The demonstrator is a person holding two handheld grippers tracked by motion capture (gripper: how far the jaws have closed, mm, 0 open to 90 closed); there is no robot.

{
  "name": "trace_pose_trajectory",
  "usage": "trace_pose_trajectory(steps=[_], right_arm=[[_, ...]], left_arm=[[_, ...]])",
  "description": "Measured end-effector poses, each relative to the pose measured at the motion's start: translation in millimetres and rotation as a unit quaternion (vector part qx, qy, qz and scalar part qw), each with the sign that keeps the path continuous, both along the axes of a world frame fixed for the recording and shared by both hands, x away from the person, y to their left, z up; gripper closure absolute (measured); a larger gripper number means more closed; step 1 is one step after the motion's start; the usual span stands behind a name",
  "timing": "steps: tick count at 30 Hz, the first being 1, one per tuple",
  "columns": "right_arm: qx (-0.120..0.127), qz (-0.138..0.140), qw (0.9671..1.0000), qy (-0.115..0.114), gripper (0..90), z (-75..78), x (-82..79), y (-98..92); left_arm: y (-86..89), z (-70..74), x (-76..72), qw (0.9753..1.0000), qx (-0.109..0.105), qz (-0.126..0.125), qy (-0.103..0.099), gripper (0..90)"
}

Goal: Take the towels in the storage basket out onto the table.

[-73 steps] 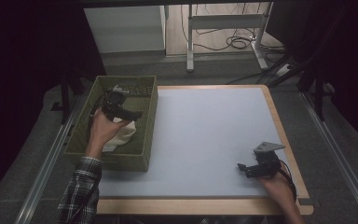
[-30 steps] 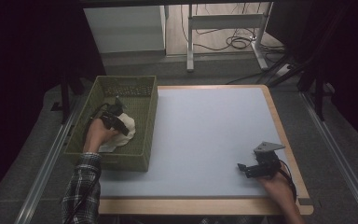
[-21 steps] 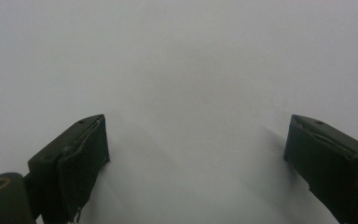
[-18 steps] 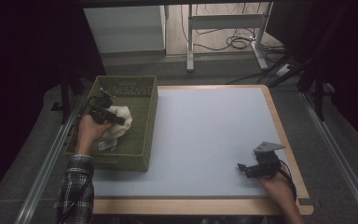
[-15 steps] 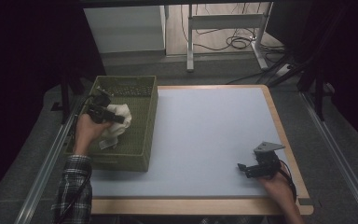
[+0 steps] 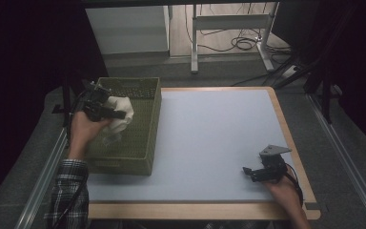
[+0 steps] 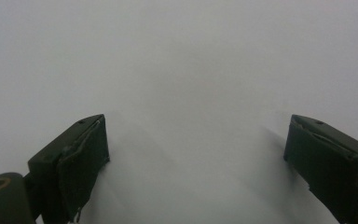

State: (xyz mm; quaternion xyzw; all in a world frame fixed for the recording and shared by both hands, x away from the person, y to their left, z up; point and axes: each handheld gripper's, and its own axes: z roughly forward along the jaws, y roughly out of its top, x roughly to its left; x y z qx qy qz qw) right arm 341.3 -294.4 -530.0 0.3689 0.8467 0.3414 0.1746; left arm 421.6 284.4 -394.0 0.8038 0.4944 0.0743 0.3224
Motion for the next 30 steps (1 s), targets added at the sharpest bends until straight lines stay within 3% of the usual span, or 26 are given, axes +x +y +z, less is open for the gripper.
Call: trace_pose_trajectory(steps=[4, 17, 30], right_arm=[[0.000, 0.000, 1.0000, 0.000, 6.4, 0.0, 0.0, 0.0], [0.000, 0.000, 1.0000, 0.000, 6.4, 0.0, 0.0, 0.0], [0.000, 0.000, 1.0000, 0.000, 6.4, 0.0, 0.0, 0.0]], left_arm=[[-11.7, 11.6, -4.9, 0.9995, 0.013, -0.008, -0.026, 68.8], [-51.0, 34.9, -7.7, 0.9958, 0.037, -0.046, -0.071, 68.8], [-87.0, 49.1, -7.8, 0.9916, 0.049, -0.077, -0.092, 68.5]])
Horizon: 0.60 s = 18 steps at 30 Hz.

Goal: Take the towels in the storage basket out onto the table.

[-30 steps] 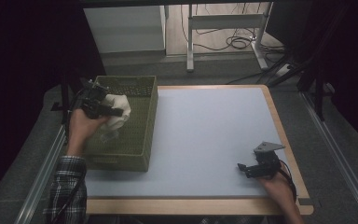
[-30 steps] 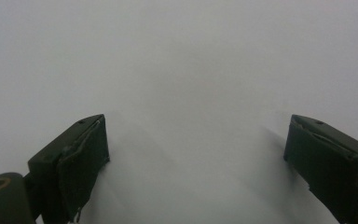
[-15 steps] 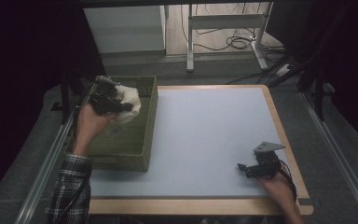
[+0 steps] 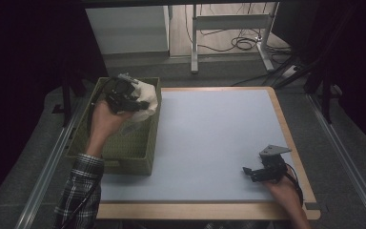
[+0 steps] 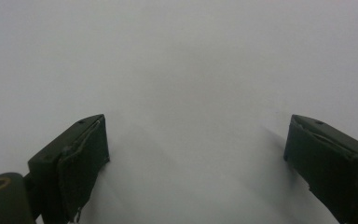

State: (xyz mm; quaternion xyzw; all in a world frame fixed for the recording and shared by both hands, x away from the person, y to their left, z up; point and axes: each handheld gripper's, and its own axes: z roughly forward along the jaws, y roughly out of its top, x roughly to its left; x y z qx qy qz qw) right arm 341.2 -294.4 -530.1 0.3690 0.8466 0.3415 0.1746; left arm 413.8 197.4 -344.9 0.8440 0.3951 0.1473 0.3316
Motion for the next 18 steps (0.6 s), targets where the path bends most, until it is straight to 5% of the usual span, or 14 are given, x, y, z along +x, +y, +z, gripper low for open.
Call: trace_pose_trajectory(steps=[18], right_arm=[[0.000, 0.000, 1.0000, 0.001, 6.4, 0.1, -0.1, 0.0]], left_arm=[[-55.9, 14.4, 9.2, 0.9988, 0.005, -0.047, -0.010, 68.4]])
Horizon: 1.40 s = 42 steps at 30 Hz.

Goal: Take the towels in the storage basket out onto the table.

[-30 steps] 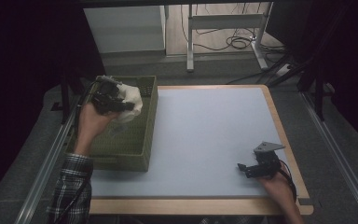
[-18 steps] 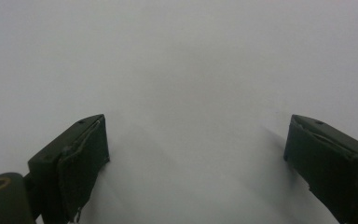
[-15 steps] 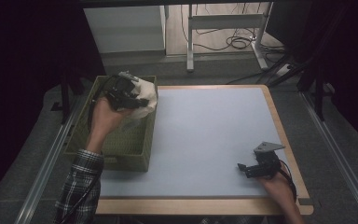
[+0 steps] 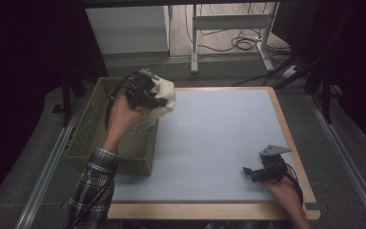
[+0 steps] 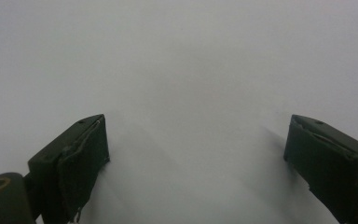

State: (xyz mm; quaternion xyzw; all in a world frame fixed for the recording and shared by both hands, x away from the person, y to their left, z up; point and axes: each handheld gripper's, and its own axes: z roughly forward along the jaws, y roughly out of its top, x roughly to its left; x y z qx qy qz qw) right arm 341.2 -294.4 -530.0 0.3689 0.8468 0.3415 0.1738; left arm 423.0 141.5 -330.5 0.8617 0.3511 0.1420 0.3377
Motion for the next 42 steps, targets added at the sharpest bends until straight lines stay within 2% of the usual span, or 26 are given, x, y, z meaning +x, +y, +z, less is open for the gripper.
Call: trace_pose_trajectory(steps=[2, 6, 13, 19, 20, 23, 27, 32, 33, 35, 37, 38, 39, 40, 42], right_arm=[[0.000, 0.000, 1.0000, 0.000, 6.4, 0.0, 0.0, 0.0], [0.000, 0.000, 1.0000, 0.000, 6.4, 0.0, 0.0, 0.0], [0.000, 0.000, 1.0000, 0.001, 6.4, 0.0, -0.1, 0.0], [0.001, 0.000, 1.0000, 0.001, 6.4, 0.0, -0.2, 0.0], [0.001, 0.000, 1.0000, 0.001, 6.4, 0.0, -0.2, 0.0], [0.001, 0.000, 1.0000, 0.001, 6.4, 0.0, -0.1, 0.0], [0.000, 0.001, 1.0000, 0.000, 6.4, -0.1, 0.0, -0.1], [0.000, 0.000, 1.0000, 0.000, 6.4, -0.1, -0.1, -0.1], [0.000, 0.000, 1.0000, 0.000, 6.4, 0.0, -0.1, -0.1], [0.000, 0.000, 1.0000, 0.000, 6.4, 0.0, -0.1, -0.1], [0.000, 0.000, 1.0000, -0.001, 6.4, 0.0, -0.1, -0.1], [0.000, 0.000, 1.0000, -0.001, 6.4, 0.0, -0.1, -0.1], [0.000, 0.000, 1.0000, 0.000, 6.4, 0.0, -0.1, -0.1], [0.000, 0.000, 1.0000, 0.000, 6.4, 0.0, -0.1, -0.1], [0.000, 0.000, 1.0000, 0.000, 6.4, 0.0, -0.1, -0.1]], left_arm=[[-3.4, -0.2, 0.8, 1.0000, -0.001, -0.003, 0.000, 68.4], [-22.8, -3.0, 4.3, 0.9998, 0.001, -0.019, 0.002, 68.4], [-46.8, -6.8, 6.7, 0.9992, 0.004, -0.041, 0.003, 68.3], [-76.9, -18.6, 7.6, 0.9980, 0.007, -0.062, 0.009, 68.1], [-76.9, -18.6, 7.6, 0.9980, 0.007, -0.062, 0.009, 68.1], [-95.1, -32.4, 8.9, 0.9971, 0.017, -0.073, 0.015, 67.8], [-107.0, -42.4, 10.5, 0.9965, 0.017, -0.078, 0.025, 67.6], [-125.3, -59.9, 10.3, 0.9952, 0.008, -0.091, 0.036, 67.4], [-131.4, -67.1, 10.0, 0.9948, 0.003, -0.094, 0.041, 67.2], [-134.0, -70.7, 10.1, 0.9946, 0.002, -0.095, 0.043, 67.0], [-141.1, -84.0, 10.7, 0.9937, -0.003, -0.099, 0.052, 66.9], [-141.1, -84.0, 10.7, 0.9937, -0.003, -0.099, 0.052, 66.9], [-144.4, -93.4, 11.2, 0.9932, -0.004, -0.101, 0.058, 66.8], [-144.4, -93.4, 11.2, 0.9932, -0.004, -0.101, 0.058, 66.8], [-146.3, -102.6, 12.1, 0.9931, -0.009, -0.101, 0.060, 66.6]])
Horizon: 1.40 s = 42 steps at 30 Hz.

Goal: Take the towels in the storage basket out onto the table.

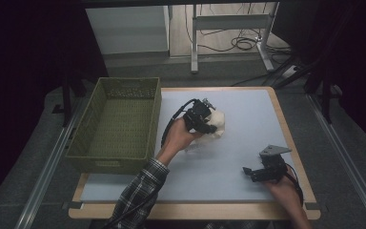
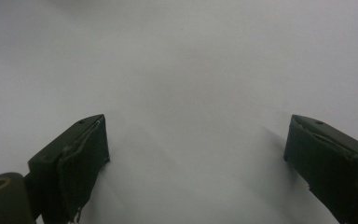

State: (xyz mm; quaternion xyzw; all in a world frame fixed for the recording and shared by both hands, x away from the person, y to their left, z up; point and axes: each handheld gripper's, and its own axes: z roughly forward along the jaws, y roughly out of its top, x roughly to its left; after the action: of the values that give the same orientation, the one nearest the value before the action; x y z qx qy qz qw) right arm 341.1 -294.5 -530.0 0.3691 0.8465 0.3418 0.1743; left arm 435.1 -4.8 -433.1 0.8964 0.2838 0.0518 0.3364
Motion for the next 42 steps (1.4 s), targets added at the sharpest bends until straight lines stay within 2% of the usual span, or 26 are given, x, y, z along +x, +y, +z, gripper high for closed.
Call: trace_pose_trajectory(steps=[3, 9, 11, 17, 20, 21, 22, 23, 24, 28, 32, 35, 39, 42], right_arm=[[0.000, 0.000, 1.0000, 0.000, 6.4, 0.0, 0.0, 0.0], [0.000, 0.000, 1.0000, 0.000, 6.4, 0.0, 0.0, 0.0], [0.000, 0.000, 1.0000, 0.000, 6.4, -0.1, 0.0, 0.0], [0.000, 0.001, 1.0000, 0.000, 6.4, -0.1, 0.0, 0.0], [-0.001, 0.000, 1.0000, 0.000, 6.4, 0.1, 0.0, -0.1], [-0.001, 0.000, 1.0000, 0.000, 6.4, 0.2, 0.0, -0.1], [-0.001, 0.000, 1.0000, 0.000, 6.4, 0.1, 0.0, -0.1], [-0.001, 0.000, 1.0000, 0.000, 6.4, 0.1, 0.0, -0.1], [-0.002, 0.000, 1.0000, 0.000, 6.4, 0.1, 0.0, -0.1], [-0.001, 0.000, 1.0000, 0.000, 6.4, 0.1, 0.0, -0.1], [-0.002, 0.001, 1.0000, 0.000, 6.4, 0.1, 0.0, 0.0], [-0.002, 0.000, 1.0000, 0.000, 6.3, 0.2, 0.0, 0.0], [-0.002, 0.000, 1.0000, 0.001, 6.3, 0.3, 0.2, 0.0], [-0.001, 0.000, 1.0000, 0.001, 6.5, 0.4, 0.1, 0.0]], left_arm=[[-2.0, -14.9, 0.6, 1.0000, -0.005, 0.003, 0.002, 65.5], [-1.3, -31.5, 2.0, 0.9999, -0.012, 0.010, 0.004, 63.4], [-0.4, -41.6, 2.5, 0.9995, -0.024, 0.017, 0.010, 63.0], [0.1, -58.1, 2.9, 0.9993, -0.027, 0.013, 0.022, 59.4], [-1.2, -65.1, 2.8, 0.9988, -0.036, 0.019, 0.028, 51.0], [-1.2, -65.9, 3.0, 0.9985, -0.042, 0.020, 0.029, 46.1], [-1.0, -65.7, 2.9, 0.9982, -0.047, 0.023, 0.028, 35.1], [-0.6, -64.7, 2.5, 0.9980, -0.053, 0.024, 0.026, 35.1], [1.3, -59.8, 0.2, 0.9977, -0.061, 0.019, 0.020, 28.3], [4.1, -50.5, -6.0, 0.9972, -0.073, 0.017, 0.010, 22.8], [11.2, -40.2, -15.1, 0.9967, -0.078, 0.020, -0.006, 21.7], [21.1, -36.7, -20.0, 0.9963, -0.083, 0.021, -0.010, 24.0], [36.2, -42.5, -24.2, 0.9957, -0.085, 0.034, -0.015, 32.9], [45.0, -48.6, -26.6, 0.9945, -0.095, 0.044, -0.011, 40.3]])
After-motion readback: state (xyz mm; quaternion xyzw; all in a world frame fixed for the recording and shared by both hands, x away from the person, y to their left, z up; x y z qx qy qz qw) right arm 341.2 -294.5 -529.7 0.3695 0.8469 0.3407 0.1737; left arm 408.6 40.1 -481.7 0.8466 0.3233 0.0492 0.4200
